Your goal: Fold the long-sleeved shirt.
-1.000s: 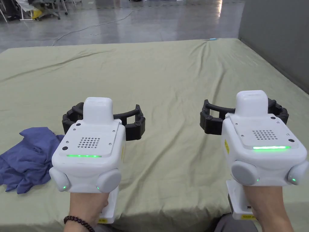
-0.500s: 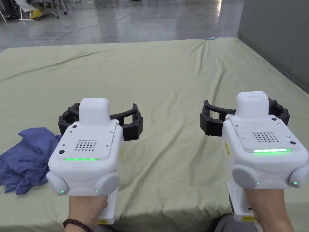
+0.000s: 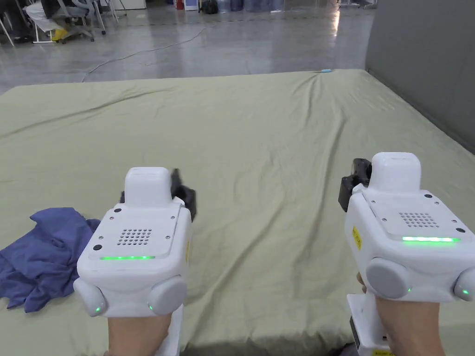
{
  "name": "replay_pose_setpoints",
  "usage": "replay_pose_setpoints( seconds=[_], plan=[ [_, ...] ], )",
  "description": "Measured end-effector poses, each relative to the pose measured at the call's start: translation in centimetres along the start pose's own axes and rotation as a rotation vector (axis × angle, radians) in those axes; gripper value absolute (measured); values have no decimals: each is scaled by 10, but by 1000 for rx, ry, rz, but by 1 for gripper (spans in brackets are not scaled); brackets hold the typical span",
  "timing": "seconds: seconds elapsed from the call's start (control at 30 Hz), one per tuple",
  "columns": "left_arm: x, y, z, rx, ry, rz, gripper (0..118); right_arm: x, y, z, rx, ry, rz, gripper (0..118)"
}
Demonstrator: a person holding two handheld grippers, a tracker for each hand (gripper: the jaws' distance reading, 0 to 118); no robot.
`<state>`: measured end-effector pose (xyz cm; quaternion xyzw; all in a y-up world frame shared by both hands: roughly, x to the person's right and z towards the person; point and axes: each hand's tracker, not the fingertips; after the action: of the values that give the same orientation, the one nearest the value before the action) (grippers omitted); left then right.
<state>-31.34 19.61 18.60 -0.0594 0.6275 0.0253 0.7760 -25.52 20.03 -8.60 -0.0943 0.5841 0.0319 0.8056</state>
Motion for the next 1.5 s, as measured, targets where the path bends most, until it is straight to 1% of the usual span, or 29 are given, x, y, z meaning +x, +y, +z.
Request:
replay_pose_setpoints(
  seconds=[0.03, 0.1, 0.13, 0.17, 0.27, 0.33, 0.4, 0.43, 0.53, 0.57, 0.67, 0.7, 0.77, 0.83, 0.93, 1.07, 1.1, 1.13, 1.17, 1.2, 1.23, 1.27, 1.3, 1.4, 1.43, 1.5],
  plan=[
    [0, 0, -2, -10, 64, -24, 0, 4, 5, -1, 8, -46, 45, 0],
    [-3, 0, -2, -12, 7, -17, 0, 9, 5, -2, 12, -10, 79, 0],
    [-5, 0, -2, -13, 8, -15, 0, 9, 5, -2, 16, -22, 99, 0],
    [-5, -1, -1, -11, 14, -14, 0, 3, -1, 2, 20, -36, 116, 0],
    [-14, -1, 1, 1, 14, 24, 0, 4, 1, 1, 12, -16, 107, 0],
    [-23, 1, 3, 1, 33, 31, 0, -10, 2, 3, 17, 5, 102, 0],
    [-36, 2, 9, 9, 79, 25, 0, -25, 6, 0, 27, 46, 111, 0],
    [-45, 2, 13, 12, 119, 20, 0, -40, 7, -1, 31, 68, 112, 0],
    [-78, 4, 29, 13, 210, 40, 0, -70, 11, -2, 51, 178, 98, 0],
    [-90, 4, 36, 15, 253, 43, 0, -94, 11, -5, 52, 220, 103, 0],
    [-120, 5, 56, 9, 383, 20, 0, -133, 8, 0, 54, 319, 124, 0],
    [-127, 4, 62, 3, 420, 4, 0, -153, 6, -1, 52, 359, 126, 0],
    [-139, 3, 73, -11, 444, -1, 0, -175, 3, 4, 42, 430, 139, 0],
    [-148, 1, 82, -16, 463, 8, 0, -195, -2, 6, 38, 470, 161, 0],
    [-162, 3, 84, -69, 464, 70, 0, -207, -6, 9, 18, 519, 161, 0],
    [-189, 13, 62, -188, 432, 118, 0, -218, -10, 2, -9, 524, 158, 0],
    [-199, 13, 50, -231, 412, 145, 16, -222, -12, -2, -16, 526, 156, 0],
    [-210, 10, 35, -260, 394, 187, 46, -224, -14, -4, -24, 527, 154, 0],
    [-220, 6, 17, -311, 395, 210, 102, -226, -16, -5, -33, 532, 151, 0],
    [-231, 0, -3, -399, 387, 240, 117, -227, -17, -7, -49, 544, 146, 0],
    [-242, -11, -26, -494, 366, 272, 116, -231, -19, -11, -60, 554, 141, 0],
    [-254, -18, -45, -544, 327, 254, 116, -233, -22, -13, -67, 559, 139, 0],
    [-264, -26, -63, -580, 312, 300, 116, -234, -25, -15, -74, 563, 140, 0],
    [-292, -62, -114, -683, 317, 300, 116, -240, -33, -24, -106, 575, 163, 0],
    [-287, -78, -121, -738, 337, 284, 116, -241, -36, -28, -119, 573, 173, 0],
    [-295, -101, -148, -860, 327, 244, 116, -244, -41, -38, -162, 558, 177, 0]
  ],
)
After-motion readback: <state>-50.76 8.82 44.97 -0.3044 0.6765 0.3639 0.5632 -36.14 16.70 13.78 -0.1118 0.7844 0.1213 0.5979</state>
